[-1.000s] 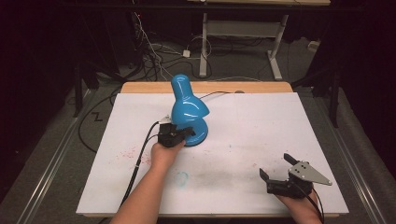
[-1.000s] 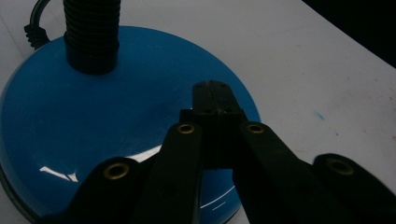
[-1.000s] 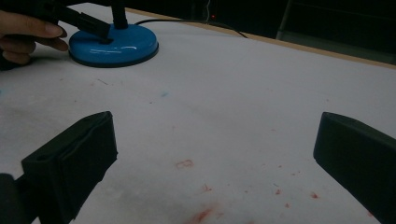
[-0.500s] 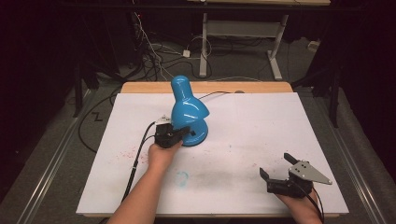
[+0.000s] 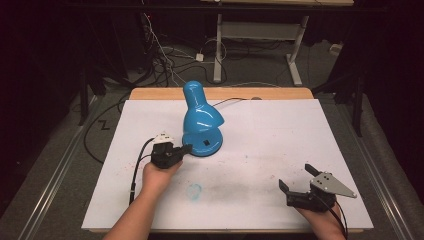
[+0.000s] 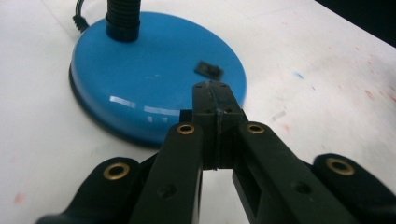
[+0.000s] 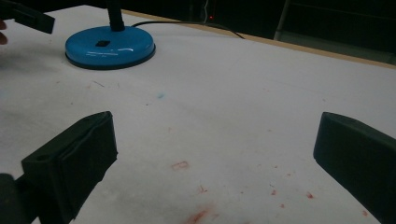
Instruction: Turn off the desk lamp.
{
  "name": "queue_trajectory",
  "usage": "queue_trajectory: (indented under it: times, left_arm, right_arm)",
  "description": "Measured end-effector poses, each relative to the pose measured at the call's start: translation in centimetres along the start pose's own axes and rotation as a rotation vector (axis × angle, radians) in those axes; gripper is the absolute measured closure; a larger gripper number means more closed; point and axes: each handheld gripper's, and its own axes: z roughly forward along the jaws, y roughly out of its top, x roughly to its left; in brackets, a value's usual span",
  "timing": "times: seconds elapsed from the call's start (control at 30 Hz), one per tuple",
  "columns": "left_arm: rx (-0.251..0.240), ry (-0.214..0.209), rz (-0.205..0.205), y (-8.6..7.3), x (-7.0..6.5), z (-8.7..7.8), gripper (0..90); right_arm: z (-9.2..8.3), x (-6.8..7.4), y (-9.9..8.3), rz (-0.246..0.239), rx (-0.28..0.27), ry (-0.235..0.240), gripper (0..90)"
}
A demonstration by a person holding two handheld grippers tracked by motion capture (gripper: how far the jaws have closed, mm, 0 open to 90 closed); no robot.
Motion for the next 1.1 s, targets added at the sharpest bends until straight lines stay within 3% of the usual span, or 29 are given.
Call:
queue_trajectory:
  times: [0.17, 0.4, 0.5, 0.6, 0.87, 1.1]
  left_arm:
    - [0.02, 0.018, 0.042, -1.5, -1.0, -2.5, 88.4]
    - [0.003, 0.019, 0.035, -4.2, -2.0, -6.3, 88.3]
    - [0.002, 0.027, 0.052, -5.5, -2.7, -7.5, 88.3]
    - [0.006, 0.035, 0.06, -6.4, -3.1, -7.9, 88.2]
    - [0.011, 0.058, 0.098, -6.3, -3.1, -7.7, 87.9]
    - [0.046, 0.041, 0.094, -6.3, -2.9, -7.4, 55.3]
  right_arm:
    - [0.0, 0.0, 0.0, 0.001, -0.001, -0.001, 0.3]
    - [0.0, 0.1, 0.0, 0.0, 0.002, 0.002, 0.3]
    - [-0.1, 0.1, 0.0, 0.001, 0.002, 0.002, 0.3]
    - [0.0, 0.2, -0.1, -0.005, 0.005, 0.003, 0.3]
    - [0.3, 0.6, 0.0, -0.009, 0.009, 0.006, 0.3]
    - [0.3, 0.7, -0.1, -0.008, 0.017, 0.004, 0.3]
